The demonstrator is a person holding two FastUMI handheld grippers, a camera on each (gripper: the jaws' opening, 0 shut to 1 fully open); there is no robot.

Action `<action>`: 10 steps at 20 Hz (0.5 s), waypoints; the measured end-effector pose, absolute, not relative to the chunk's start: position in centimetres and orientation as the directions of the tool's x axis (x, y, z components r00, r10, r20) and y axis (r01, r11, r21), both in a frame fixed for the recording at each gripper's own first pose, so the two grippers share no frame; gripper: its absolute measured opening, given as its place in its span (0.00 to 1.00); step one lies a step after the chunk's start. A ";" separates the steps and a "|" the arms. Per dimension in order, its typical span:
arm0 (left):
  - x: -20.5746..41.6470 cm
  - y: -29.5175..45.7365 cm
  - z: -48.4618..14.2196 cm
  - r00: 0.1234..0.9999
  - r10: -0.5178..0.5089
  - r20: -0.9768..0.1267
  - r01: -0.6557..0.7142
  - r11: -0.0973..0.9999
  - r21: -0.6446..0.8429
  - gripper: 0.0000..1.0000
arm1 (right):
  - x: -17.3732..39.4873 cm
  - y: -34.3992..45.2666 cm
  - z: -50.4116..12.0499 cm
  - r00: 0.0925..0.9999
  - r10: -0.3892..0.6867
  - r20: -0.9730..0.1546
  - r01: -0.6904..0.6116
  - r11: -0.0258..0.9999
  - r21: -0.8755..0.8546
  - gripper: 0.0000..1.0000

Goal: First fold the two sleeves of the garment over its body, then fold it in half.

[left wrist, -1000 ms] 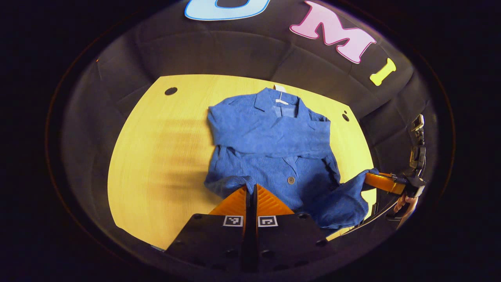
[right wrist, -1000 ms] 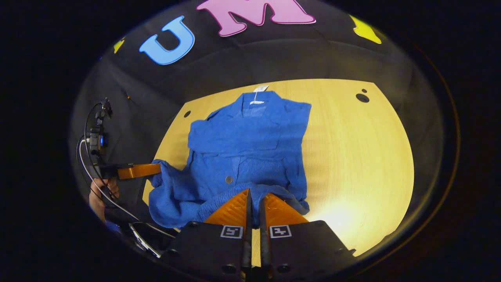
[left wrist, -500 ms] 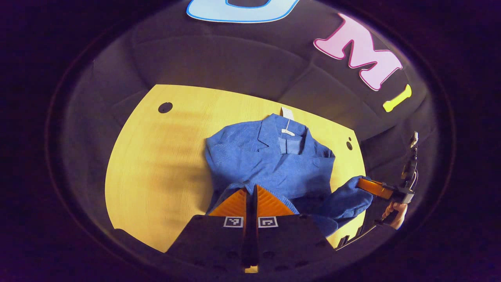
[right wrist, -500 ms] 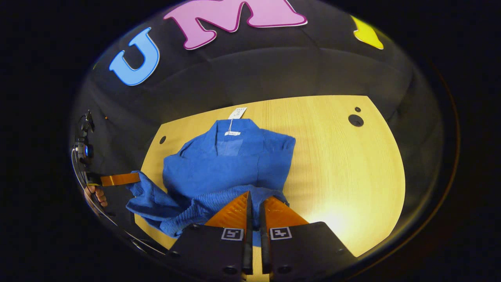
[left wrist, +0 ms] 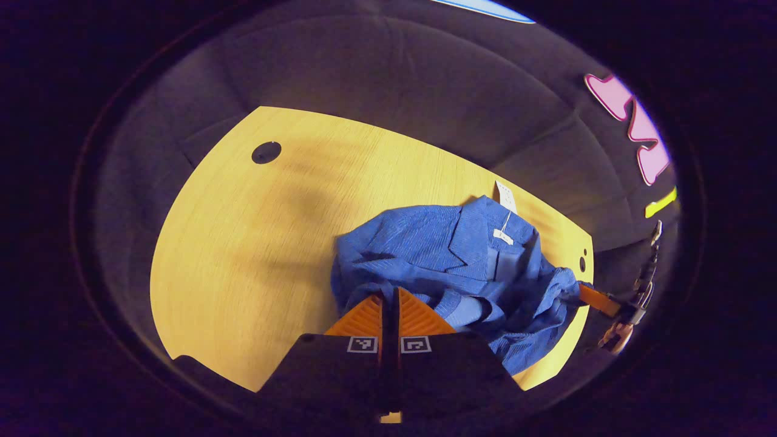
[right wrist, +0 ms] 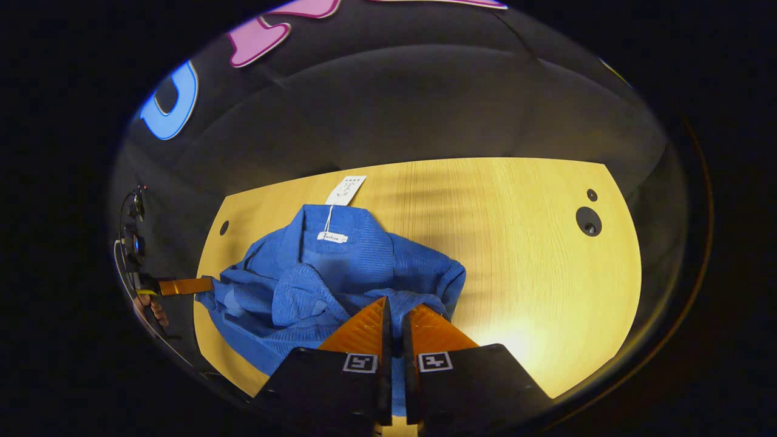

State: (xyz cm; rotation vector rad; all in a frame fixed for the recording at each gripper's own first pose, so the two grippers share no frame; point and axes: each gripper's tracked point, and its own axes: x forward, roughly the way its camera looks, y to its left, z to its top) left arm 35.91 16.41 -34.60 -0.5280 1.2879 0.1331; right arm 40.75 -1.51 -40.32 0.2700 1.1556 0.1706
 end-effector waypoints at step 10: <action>35.7 16.3 -34.7 0.239 -0.251 -0.938 -0.438 0.834 -0.335 0.00 | 42.3 -4.6 -40.8 0.397 0.275 -0.876 0.107 0.934 0.342 0.10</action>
